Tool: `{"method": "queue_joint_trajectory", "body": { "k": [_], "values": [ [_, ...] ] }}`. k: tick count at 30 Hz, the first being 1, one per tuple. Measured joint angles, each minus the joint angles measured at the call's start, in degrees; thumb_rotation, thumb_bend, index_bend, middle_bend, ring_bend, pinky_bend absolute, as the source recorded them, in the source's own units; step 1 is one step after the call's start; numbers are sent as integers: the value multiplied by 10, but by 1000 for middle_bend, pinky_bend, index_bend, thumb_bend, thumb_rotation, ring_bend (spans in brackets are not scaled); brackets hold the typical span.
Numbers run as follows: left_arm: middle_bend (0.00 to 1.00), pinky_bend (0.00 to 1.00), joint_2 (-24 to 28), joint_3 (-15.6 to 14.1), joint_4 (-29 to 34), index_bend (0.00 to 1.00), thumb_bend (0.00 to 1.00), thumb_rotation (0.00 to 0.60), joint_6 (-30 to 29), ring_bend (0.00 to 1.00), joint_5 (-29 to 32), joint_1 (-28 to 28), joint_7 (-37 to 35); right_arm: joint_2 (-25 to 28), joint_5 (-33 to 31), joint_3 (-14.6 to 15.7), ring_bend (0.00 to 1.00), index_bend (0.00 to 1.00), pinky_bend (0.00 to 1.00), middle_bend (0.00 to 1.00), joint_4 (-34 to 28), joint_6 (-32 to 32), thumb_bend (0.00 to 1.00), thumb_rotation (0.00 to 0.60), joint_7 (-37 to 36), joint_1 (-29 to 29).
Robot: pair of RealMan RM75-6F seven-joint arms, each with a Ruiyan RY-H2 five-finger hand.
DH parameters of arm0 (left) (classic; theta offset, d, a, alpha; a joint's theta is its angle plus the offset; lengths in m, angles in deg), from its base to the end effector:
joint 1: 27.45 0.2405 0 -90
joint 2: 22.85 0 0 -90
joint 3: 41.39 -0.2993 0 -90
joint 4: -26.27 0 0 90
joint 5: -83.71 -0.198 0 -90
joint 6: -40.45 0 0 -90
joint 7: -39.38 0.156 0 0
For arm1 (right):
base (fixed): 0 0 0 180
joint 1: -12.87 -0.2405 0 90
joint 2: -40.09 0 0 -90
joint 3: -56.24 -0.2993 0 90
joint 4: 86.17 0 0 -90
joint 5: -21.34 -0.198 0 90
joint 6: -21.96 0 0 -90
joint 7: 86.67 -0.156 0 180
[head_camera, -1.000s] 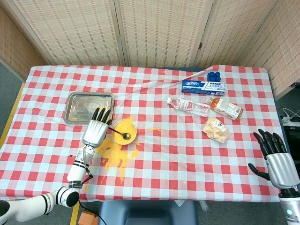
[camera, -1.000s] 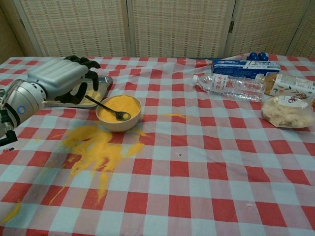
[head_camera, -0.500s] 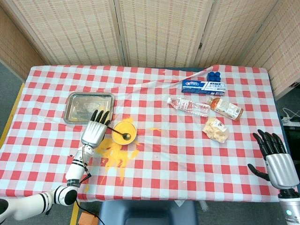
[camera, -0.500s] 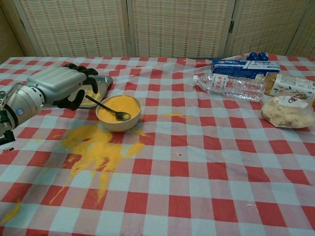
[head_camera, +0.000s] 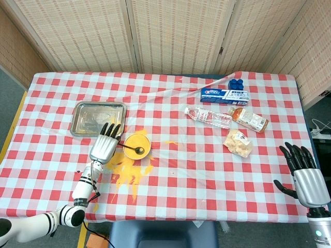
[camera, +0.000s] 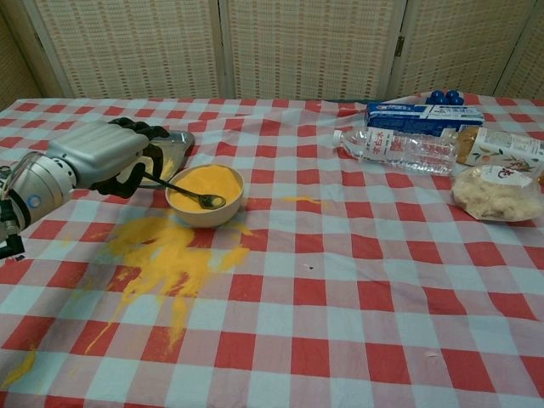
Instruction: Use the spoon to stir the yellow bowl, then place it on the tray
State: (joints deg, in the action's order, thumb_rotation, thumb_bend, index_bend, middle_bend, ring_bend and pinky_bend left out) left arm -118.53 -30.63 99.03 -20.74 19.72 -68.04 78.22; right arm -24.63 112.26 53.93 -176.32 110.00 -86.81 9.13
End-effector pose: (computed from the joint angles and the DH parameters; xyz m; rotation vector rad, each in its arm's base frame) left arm -0.2063 0.3955 -0.0177 -1.7834 -0.5662 -0.6854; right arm -0.3405 -0.1866 0.1890 1.4306 -0.8301 0.9439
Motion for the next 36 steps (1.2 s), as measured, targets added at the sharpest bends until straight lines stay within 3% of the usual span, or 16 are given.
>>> {"method": "queue_joint_trajectory", "body": {
  "k": [23, 36],
  "values": [
    [10, 37, 57, -54, 138, 476, 805, 600, -32, 0, -40, 40, -16, 5, 15, 4, 0, 0, 0, 0, -4, 15, 105, 600, -6, 5],
    [10, 38, 43, -73, 163, 472, 778, 600, -27, 0, -51, 42, 2, 11, 30, 8, 0, 0, 0, 0, -6, 34, 105, 600, -17, 13]
  ]
}}
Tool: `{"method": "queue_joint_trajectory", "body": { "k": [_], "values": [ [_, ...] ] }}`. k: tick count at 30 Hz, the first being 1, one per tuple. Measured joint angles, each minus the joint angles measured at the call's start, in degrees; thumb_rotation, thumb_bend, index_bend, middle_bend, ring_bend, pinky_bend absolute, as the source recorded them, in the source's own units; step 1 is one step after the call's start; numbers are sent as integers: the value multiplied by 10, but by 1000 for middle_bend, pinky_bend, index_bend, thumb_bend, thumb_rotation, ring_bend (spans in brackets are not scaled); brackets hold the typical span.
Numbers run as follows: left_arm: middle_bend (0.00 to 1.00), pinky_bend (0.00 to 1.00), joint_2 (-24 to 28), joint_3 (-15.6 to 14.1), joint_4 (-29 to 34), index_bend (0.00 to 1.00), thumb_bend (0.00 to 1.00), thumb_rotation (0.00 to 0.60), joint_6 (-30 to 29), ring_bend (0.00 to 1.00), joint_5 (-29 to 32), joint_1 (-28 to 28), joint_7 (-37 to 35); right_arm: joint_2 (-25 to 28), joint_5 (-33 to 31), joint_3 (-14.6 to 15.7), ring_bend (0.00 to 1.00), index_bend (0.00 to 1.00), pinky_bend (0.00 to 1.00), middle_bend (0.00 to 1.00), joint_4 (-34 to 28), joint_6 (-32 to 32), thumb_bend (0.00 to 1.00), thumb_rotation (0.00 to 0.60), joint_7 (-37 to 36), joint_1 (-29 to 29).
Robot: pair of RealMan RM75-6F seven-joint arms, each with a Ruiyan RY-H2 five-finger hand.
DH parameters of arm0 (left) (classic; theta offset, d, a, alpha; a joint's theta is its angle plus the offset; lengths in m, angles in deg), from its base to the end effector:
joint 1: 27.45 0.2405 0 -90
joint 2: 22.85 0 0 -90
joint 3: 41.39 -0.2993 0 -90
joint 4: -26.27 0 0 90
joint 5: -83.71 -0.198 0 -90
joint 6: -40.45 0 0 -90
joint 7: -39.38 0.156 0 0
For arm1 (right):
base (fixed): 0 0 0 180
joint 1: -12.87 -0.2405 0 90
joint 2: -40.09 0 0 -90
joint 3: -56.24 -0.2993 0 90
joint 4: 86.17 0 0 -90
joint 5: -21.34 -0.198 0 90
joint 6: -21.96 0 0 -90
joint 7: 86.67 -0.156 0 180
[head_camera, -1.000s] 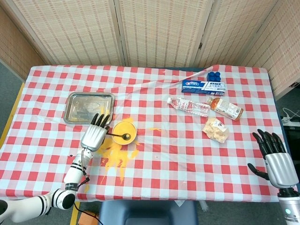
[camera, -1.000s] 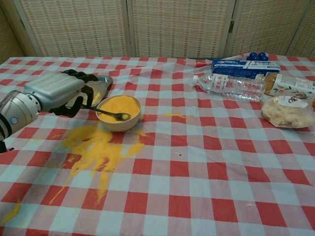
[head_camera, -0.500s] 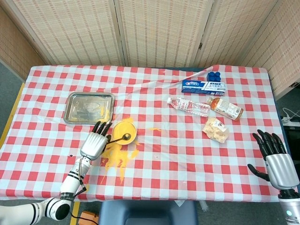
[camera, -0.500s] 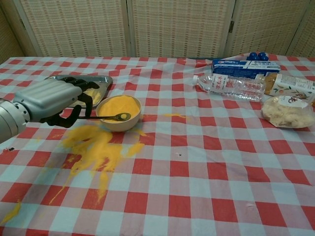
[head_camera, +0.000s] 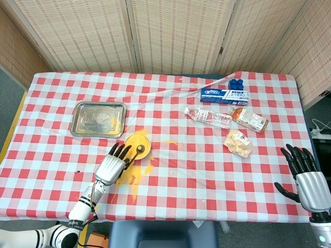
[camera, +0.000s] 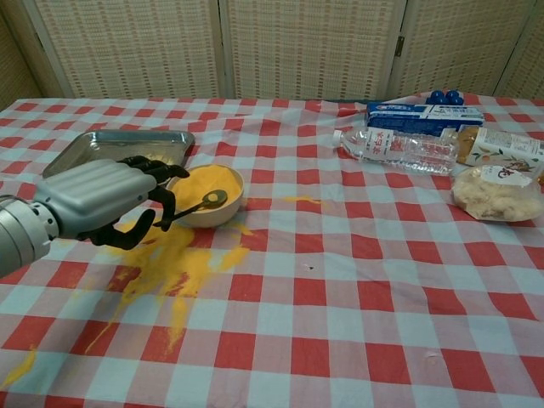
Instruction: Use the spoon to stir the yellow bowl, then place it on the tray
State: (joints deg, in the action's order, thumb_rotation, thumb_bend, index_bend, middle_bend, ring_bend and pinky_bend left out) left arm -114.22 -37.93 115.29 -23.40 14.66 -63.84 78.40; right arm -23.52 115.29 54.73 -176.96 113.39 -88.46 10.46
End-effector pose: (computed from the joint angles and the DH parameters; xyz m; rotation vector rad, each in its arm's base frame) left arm -0.1929 0.3243 -0.0254 -1.9535 -0.6466 -0.7689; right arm -0.3334 -0.1748 0.1976 1.4327 -0.8087 0.9994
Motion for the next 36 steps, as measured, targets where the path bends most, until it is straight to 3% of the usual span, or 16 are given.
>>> {"method": "queue_joint_trajectory", "body": {
  "k": [15, 18, 24, 36],
  "values": [
    [11, 38, -17, 5, 14, 407, 731, 600, -14, 0, -28, -6, 5, 4, 4, 1, 0, 0, 0, 0, 0, 4, 106, 600, -7, 3],
    [13, 44, -17, 3, 15, 418, 681, 600, -15, 0, -33, -4, 1, 3, 3, 0, 0, 0, 0, 0, 1, 3, 105, 600, -6, 2],
    [18, 70, -23, 2, -1, 398, 483, 600, -47, 0, -57, 6, -8, 1, 3, 1, 0, 0, 0, 0, 0, -1, 105, 600, -2, 1],
    [24, 71, -32, -33, -26, 395, 430, 600, -141, 0, -143, 61, -93, -2, 9, 4, 0, 0, 0, 0, -2, 0, 105, 600, 6, 2]
  ]
}}
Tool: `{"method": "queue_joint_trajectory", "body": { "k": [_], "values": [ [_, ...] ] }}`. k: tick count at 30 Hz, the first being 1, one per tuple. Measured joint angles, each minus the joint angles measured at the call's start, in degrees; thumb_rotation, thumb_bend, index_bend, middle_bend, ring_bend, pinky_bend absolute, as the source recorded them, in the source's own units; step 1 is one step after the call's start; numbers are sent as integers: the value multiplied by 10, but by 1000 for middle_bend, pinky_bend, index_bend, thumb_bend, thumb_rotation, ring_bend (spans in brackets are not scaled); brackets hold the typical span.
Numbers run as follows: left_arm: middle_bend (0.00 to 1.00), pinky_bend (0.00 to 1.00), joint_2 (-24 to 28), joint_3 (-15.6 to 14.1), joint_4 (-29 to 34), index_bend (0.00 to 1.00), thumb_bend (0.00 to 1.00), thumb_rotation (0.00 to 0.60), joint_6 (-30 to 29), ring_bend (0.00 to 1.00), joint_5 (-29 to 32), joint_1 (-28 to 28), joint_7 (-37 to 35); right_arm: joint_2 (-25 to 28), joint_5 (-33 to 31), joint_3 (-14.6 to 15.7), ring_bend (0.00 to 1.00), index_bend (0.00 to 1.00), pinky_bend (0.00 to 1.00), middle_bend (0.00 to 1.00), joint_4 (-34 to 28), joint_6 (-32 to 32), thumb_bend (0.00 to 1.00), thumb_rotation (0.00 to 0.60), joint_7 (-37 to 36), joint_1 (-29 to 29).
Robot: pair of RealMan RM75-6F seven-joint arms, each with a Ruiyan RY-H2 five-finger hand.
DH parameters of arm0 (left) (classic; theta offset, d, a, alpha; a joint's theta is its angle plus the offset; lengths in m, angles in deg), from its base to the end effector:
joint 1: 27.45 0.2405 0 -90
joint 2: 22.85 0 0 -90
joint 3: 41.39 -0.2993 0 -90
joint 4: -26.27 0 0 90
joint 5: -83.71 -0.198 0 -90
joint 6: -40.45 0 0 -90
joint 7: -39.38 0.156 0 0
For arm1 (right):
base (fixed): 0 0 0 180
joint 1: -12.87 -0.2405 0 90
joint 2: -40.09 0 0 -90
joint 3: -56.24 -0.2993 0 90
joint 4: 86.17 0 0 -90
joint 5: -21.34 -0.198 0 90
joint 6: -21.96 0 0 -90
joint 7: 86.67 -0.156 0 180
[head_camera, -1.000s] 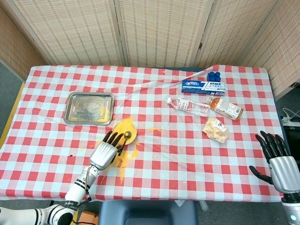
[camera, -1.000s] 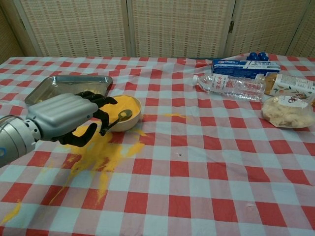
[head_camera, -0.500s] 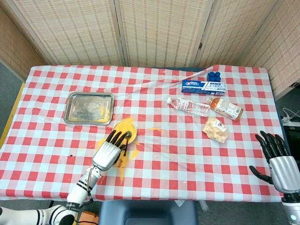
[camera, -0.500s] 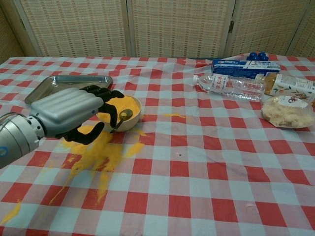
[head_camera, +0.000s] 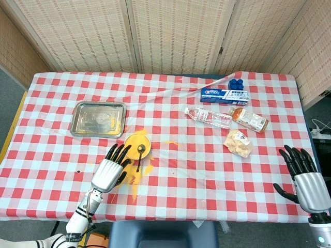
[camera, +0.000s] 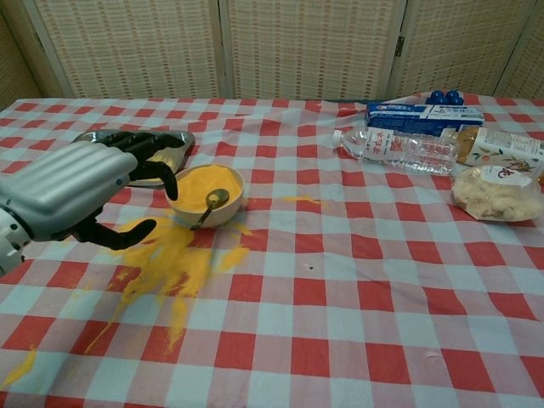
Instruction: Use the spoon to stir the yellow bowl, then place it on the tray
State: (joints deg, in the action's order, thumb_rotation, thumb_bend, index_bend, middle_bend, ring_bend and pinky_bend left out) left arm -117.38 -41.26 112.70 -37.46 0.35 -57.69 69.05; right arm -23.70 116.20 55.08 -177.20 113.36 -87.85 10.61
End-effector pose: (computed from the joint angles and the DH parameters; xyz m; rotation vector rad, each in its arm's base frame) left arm -0.1931 0.2886 -0.0137 -1.8096 -0.6147 -1.0454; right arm -0.3312 -0.1725 0.1942 1.4489 -0.8070 0.9996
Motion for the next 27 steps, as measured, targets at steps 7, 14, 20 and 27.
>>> {"method": "queue_joint_trajectory", "body": {
  "k": [7, 14, 20, 27],
  "values": [
    [46, 66, -78, -10, -140, 446, 424, 600, -63, 0, -56, 26, -74, 0, 5, 2, 0, 0, 0, 0, -1, 1, 106, 600, 1, 0],
    [46, 62, -178, -8, -293, 442, 422, 600, -98, 0, -100, 39, -127, -1, 10, 4, 0, 0, 0, 0, -2, 7, 106, 600, 5, 3],
    [48, 62, -206, -4, -348, 440, 424, 600, -126, 0, -127, 41, -131, -2, 7, 4, 0, 0, 0, 0, -2, 2, 105, 600, 7, 2],
    [50, 62, -231, 4, -388, 444, 426, 600, -134, 0, -137, 39, -138, -2, 7, 3, 0, 0, 0, 0, -3, 2, 105, 600, 6, 2]
  ]
}}
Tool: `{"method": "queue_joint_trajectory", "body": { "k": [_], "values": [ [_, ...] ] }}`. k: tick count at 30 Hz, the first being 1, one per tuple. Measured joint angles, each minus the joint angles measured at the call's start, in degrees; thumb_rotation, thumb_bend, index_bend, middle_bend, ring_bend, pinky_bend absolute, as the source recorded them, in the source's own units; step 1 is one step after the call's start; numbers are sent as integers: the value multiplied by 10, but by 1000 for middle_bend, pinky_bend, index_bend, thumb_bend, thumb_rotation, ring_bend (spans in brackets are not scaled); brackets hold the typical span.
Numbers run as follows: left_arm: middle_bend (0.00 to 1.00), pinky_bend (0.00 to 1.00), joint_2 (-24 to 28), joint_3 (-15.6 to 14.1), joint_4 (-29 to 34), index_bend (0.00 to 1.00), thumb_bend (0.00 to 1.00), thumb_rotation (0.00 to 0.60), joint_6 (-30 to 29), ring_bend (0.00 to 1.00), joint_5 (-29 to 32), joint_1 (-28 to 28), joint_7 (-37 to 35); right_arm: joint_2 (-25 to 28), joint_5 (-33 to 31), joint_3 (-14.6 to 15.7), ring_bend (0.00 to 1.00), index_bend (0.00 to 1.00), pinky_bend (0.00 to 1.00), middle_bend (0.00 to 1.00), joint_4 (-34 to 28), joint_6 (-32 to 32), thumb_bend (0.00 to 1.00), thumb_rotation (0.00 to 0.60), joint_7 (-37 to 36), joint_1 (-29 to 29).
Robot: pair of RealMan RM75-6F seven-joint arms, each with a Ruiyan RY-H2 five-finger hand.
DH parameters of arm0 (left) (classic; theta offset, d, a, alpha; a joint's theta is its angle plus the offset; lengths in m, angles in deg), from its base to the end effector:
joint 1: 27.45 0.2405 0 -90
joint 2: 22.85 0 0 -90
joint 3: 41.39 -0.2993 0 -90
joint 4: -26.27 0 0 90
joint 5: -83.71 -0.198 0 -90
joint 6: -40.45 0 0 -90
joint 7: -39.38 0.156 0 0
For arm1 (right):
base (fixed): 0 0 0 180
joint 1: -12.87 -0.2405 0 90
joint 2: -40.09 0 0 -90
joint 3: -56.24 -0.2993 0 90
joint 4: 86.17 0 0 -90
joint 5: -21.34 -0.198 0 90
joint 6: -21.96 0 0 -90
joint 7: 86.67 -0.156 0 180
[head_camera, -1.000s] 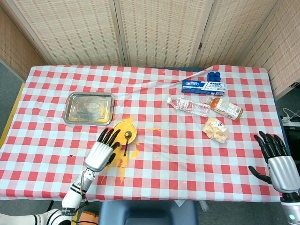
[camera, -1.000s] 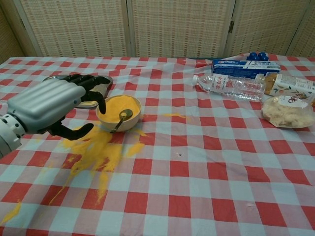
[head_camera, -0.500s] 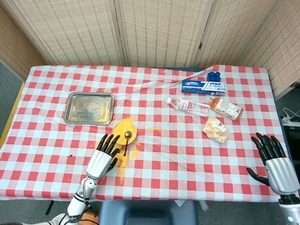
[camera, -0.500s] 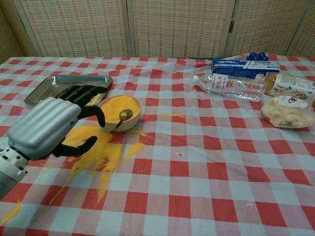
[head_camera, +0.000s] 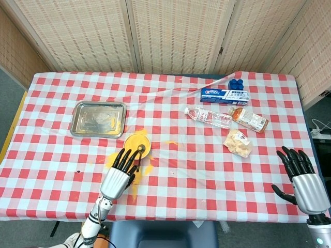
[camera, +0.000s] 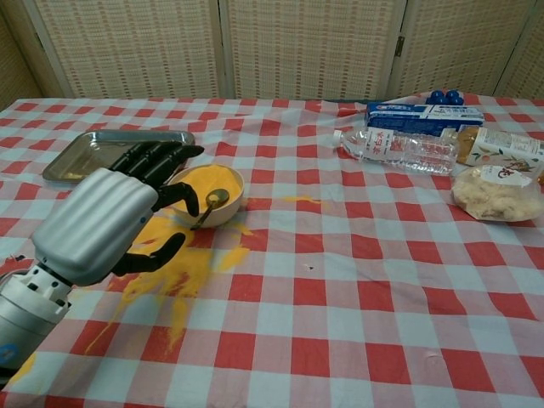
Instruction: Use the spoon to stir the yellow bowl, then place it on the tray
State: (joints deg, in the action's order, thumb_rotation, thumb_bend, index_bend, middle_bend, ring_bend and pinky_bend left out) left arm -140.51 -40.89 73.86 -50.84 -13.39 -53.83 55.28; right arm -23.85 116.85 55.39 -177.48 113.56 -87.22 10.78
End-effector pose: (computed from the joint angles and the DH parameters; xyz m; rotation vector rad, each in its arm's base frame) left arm -0.1963 0.2717 -0.0902 -1.6769 -0.3882 -1.2435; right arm -0.3293 -0.1702 0.1919 1.4583 -0.8034 1.0002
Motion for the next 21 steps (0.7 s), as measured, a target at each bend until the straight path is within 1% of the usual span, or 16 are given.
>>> {"method": "queue_joint_trajectory", "body": {
  "k": [5, 16, 21],
  "values": [
    [49, 62, -12, 5, -13, 448, 424, 600, 12, 0, 4, -3, 1, 0, -1, 0, 0, 0, 0, 0, 0, -1, 105, 600, 1, 0],
    [78, 62, -33, 14, -46, 509, 429, 600, 4, 0, 1, -10, -7, 2, -3, -1, 0, 0, 0, 0, 1, 0, 106, 600, -4, 0],
    [83, 62, -40, 17, -57, 516, 429, 600, 1, 0, 1, -13, -11, 2, -4, -2, 0, 0, 0, 0, 2, -1, 106, 600, -5, 0]
  ]
}}
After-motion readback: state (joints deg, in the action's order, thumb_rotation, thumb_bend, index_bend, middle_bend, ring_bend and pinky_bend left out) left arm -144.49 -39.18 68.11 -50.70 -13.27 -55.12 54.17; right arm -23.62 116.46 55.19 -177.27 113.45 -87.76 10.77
